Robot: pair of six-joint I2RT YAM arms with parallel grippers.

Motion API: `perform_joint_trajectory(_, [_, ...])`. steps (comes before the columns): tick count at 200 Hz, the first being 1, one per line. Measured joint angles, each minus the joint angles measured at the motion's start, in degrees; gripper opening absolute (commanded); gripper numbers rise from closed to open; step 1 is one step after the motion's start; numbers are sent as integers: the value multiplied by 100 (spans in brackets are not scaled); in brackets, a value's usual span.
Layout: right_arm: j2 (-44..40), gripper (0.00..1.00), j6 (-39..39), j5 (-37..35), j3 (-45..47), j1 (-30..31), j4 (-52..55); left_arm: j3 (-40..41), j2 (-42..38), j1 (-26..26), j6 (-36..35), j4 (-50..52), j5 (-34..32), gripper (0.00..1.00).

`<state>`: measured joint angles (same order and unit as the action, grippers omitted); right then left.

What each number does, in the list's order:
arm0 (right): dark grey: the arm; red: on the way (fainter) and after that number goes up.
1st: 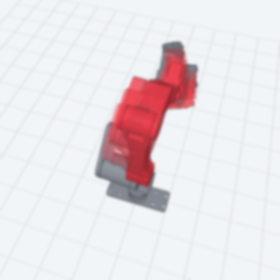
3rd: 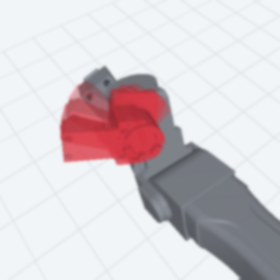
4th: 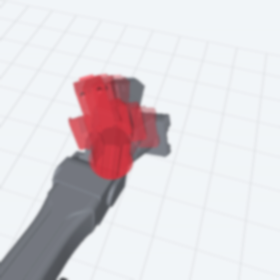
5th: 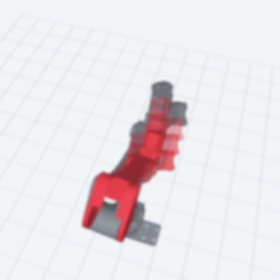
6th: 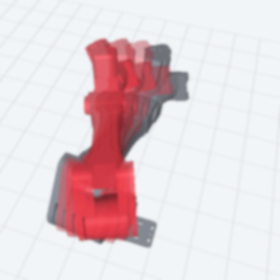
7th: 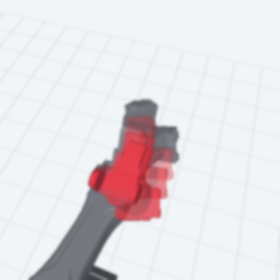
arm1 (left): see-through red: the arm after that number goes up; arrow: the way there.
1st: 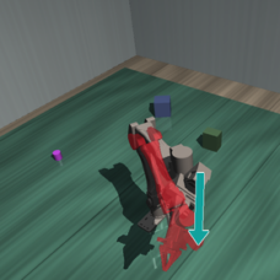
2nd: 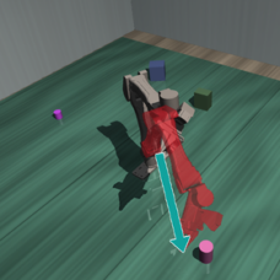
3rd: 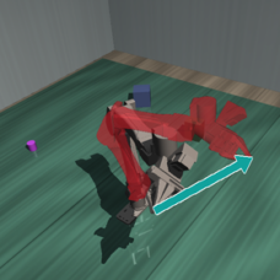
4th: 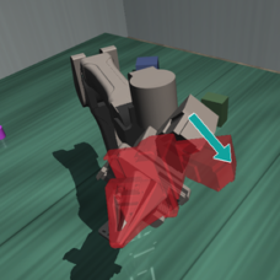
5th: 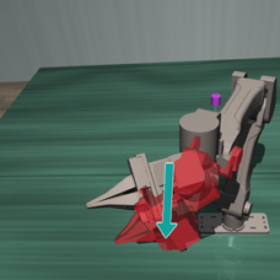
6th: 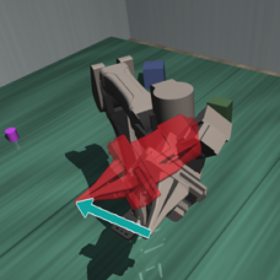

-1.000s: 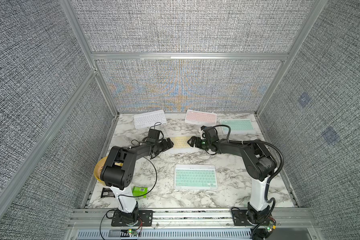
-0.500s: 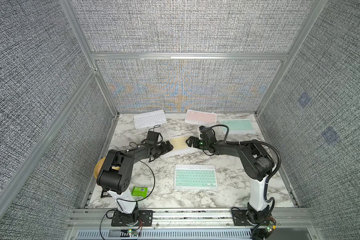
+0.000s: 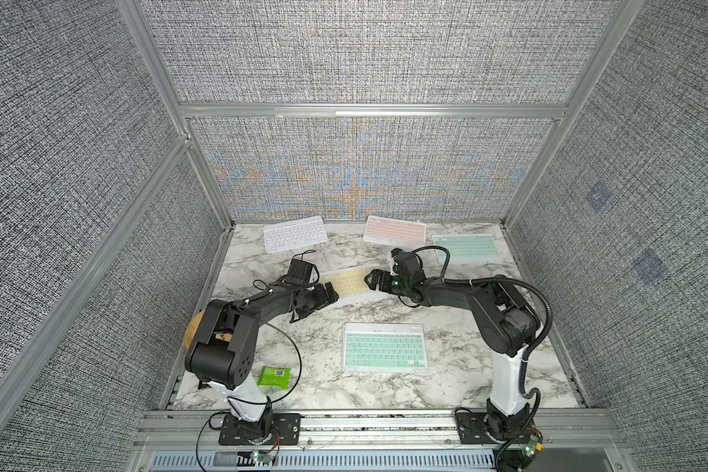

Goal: Stack the numeric keypads
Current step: Pick up the numeric keypad from the center of the board.

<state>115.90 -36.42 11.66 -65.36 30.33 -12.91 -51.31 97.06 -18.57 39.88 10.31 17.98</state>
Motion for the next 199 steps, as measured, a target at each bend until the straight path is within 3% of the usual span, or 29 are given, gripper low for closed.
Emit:
perform_joint_trajectory(96, [46,99,-28,-26,-11,24,-2,103,127,20,254,-713,146,97])
perform_joint_trajectory(199, [203,99,-243,-704,157,273,-774,625,-282,-26,1086,-1082,452,97])
